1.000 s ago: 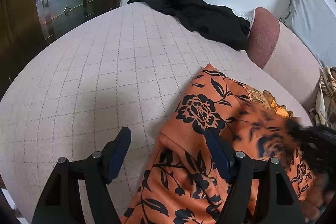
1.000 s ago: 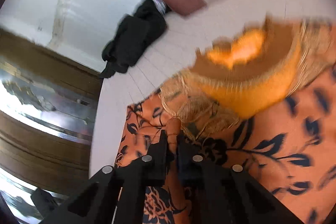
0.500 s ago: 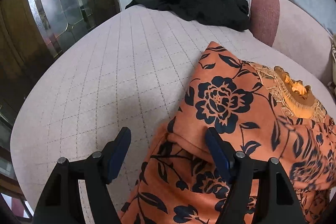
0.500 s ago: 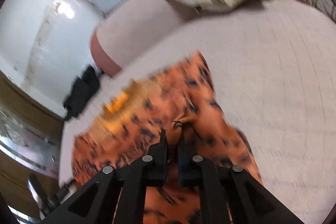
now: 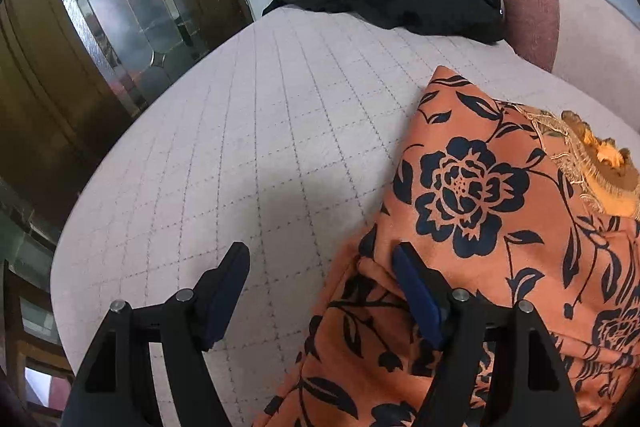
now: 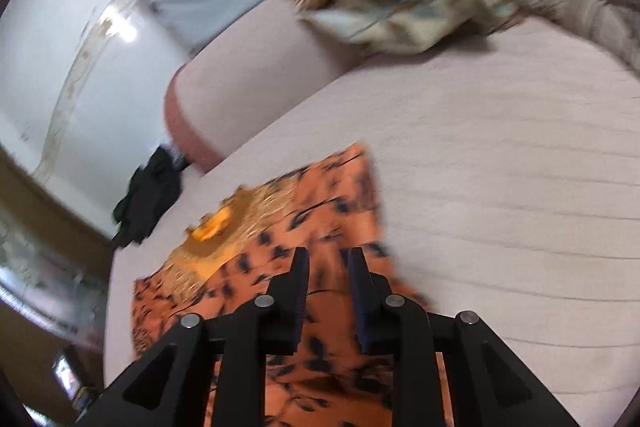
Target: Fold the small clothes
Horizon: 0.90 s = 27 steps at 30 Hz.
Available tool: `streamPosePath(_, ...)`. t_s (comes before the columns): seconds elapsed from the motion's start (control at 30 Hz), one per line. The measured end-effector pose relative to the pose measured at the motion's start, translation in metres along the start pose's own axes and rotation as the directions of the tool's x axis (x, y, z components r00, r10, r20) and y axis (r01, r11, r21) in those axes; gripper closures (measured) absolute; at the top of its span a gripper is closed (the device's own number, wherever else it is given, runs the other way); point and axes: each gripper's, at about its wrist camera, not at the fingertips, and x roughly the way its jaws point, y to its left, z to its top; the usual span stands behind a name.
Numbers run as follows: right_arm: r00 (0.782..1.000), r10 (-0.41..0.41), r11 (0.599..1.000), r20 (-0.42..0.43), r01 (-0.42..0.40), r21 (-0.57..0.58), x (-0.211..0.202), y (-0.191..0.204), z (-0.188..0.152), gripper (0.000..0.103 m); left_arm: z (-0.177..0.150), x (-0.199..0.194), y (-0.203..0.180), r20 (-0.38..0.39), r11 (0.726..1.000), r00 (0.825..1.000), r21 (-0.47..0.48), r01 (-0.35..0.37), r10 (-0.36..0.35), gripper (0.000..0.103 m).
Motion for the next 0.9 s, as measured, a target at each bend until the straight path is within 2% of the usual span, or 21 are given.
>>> streamPosePath(0.07, 0.997, 0.023, 0.999, -0.068, -0.026, -0.034, 0.021, 0.014, -0.006, 0.08, 0.0, -0.002, -0.002, 0.008, 1.0, 1.0, 0.012, -0.014, 0.014, 0.027)
streamPosePath(0.17, 0.981, 0.027, 0.998, -0.191, -0.038, -0.058, 0.052, 0.022, -0.019, 0.08, 0.0, -0.002, -0.003, 0.001, 1.0, 1.0, 0.012, -0.012, 0.012, 0.027)
streamPosePath(0.23, 0.967, -0.033, 0.998, -0.253, 0.017, -0.067, 0.067, 0.018, -0.028, 0.081, -0.001, -0.001, -0.002, -0.01, 1.0, 1.0, 0.01, -0.007, 0.007, 0.027)
streamPosePath(0.3, 0.972, -0.023, 0.999, -0.233, 0.011, -0.052, 0.067, 0.013, -0.028, 0.081, -0.001, 0.001, -0.001, -0.026, 1.0, 1.0, 0.001, 0.002, -0.002, 0.027)
streamPosePath(0.4, 0.977, -0.111, 0.987, -0.18, 0.088, -0.131, 0.057, 0.021, -0.028, 0.081, -0.002, 0.002, 0.002, -0.046, 1.0, 0.999, -0.001, 0.016, -0.016, 0.027)
streamPosePath(0.43, 0.979, -0.116, 0.985, -0.17, 0.091, -0.15, 0.055, 0.025, -0.029, 0.081, -0.003, 0.002, 0.002, -0.05, 1.0, 0.999, 0.001, 0.02, -0.02, 0.027)
streamPosePath(0.53, 0.985, -0.048, 0.979, -0.165, 0.014, -0.203, 0.047, 0.044, -0.031, 0.08, -0.004, 0.002, 0.007, -0.062, 0.999, 0.997, -0.014, 0.05, -0.05, 0.027)
streamPosePath(0.63, 0.986, 0.038, 0.953, -0.164, -0.085, -0.292, 0.041, 0.074, -0.044, 0.08, -0.003, 0.002, 0.021, -0.063, 0.991, 0.991, -0.071, 0.11, -0.115, 0.027)
streamPosePath(0.7, 0.973, 0.111, 0.934, -0.201, -0.172, -0.315, 0.039, 0.09, -0.057, 0.08, -0.002, 0.001, 0.026, -0.054, 0.985, 0.987, -0.089, 0.146, -0.151, 0.027)
streamPosePath(0.77, 0.961, 0.149, 0.924, -0.235, -0.22, -0.314, 0.041, 0.097, -0.068, 0.08, -0.003, -0.001, 0.022, -0.045, 0.984, 0.985, -0.073, 0.16, -0.164, 0.027)
streamPosePath(0.83, 0.945, 0.158, 0.92, -0.286, -0.246, -0.305, 0.053, 0.102, -0.078, 0.08, -0.004, -0.002, 0.013, -0.041, 0.99, 0.989, -0.03, 0.138, -0.139, 0.027)
streamPosePath(0.9, 0.937, 0.098, 0.925, -0.335, -0.21, -0.317, 0.07, 0.103, -0.088, 0.08, -0.007, 0.0, 0.004, -0.045, 0.995, 0.995, 0.015, 0.095, -0.094, 0.027)
